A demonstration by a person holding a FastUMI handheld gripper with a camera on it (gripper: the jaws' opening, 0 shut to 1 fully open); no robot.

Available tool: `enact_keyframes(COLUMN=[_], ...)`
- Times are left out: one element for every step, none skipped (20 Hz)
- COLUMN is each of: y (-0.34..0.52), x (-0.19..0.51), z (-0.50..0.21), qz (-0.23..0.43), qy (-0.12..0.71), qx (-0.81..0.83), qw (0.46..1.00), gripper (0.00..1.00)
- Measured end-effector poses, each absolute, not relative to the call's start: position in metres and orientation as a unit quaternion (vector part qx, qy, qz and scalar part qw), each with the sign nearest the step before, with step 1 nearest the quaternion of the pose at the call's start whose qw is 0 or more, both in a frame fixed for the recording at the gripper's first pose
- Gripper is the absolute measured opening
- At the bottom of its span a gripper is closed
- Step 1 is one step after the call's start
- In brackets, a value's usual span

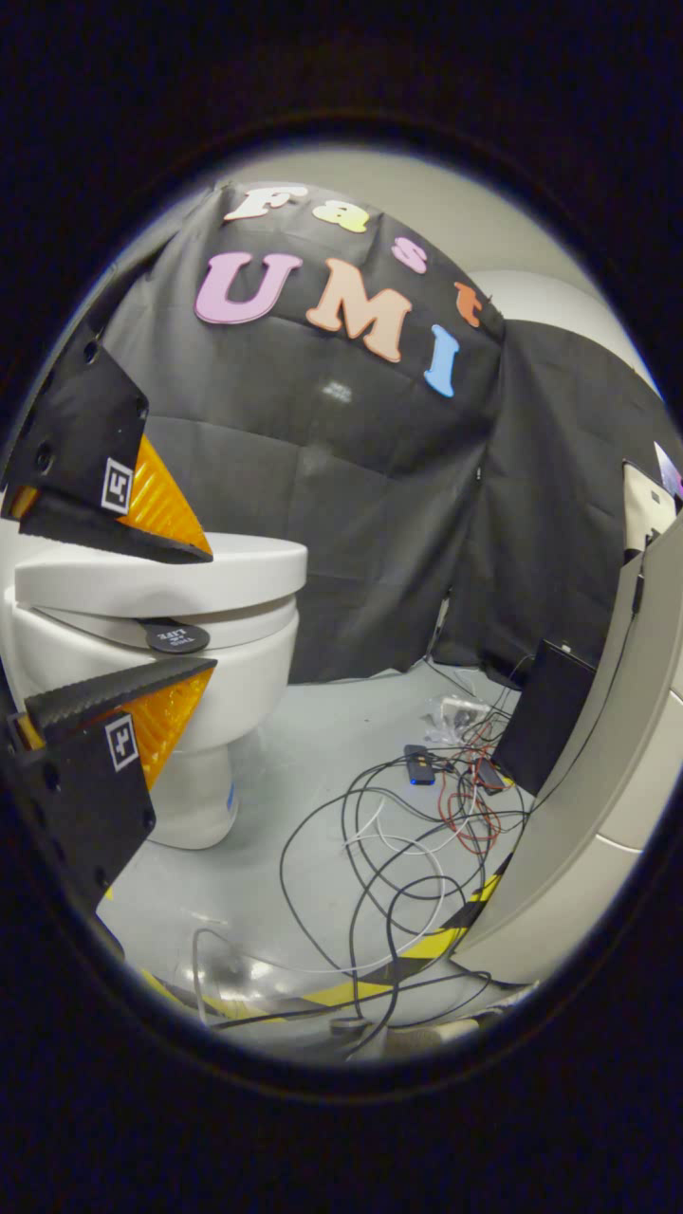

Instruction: Open the toilet lid.

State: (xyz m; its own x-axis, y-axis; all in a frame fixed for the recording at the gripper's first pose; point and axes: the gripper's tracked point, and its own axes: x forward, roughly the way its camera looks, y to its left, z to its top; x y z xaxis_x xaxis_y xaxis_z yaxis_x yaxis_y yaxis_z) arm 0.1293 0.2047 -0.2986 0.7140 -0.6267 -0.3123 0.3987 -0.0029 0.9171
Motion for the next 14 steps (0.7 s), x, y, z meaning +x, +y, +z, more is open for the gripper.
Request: enact_keyframes(y=[0.208, 0.209, 0.211, 0.211, 0.212, 0.211, 0.211, 0.211, 0.211, 0.210, 0.204, 0.212, 0.213, 0.210], x=[0.132, 0.135, 0.136, 0.137, 0.137, 0.138, 0.140, 0.140, 0.139, 0.138, 0.151, 0.141, 0.136, 0.138], z=[-0.301, -0.303, -0.304, -0.306, -0.305, -0.304, -0.302, -0.304, -0.305, -0.307, -0.325, -0.330, -0.326, -0.320], qz=[-0.364, -0.360, -0.358, -0.357, -0.355, -0.353, -0.349, -0.350, -0.352, -0.356, -0.372, -0.377, -0.374, -0.366], qy=[-0.084, -0.076, -0.069, -0.064, -0.064, -0.070, -0.075, -0.073, -0.071, -0.072, -0.055, -0.034, -0.044, -0.061], qx=[0.606, 0.606, 0.608, 0.609, 0.610, 0.612, 0.615, 0.617, 0.617, 0.616, 0.623, 0.627, 0.633, 0.641], qw=[0.703, 0.705, 0.706, 0.705, 0.705, 0.704, 0.703, 0.701, 0.700, 0.699, 0.686, 0.681, 0.676, 0.672], gripper=[0.62, 0.62, 0.62, 0.62, 0.62, 0.62, 0.62, 0.62, 0.62, 0.62, 0.62, 0.42, 0.22, 0.22])
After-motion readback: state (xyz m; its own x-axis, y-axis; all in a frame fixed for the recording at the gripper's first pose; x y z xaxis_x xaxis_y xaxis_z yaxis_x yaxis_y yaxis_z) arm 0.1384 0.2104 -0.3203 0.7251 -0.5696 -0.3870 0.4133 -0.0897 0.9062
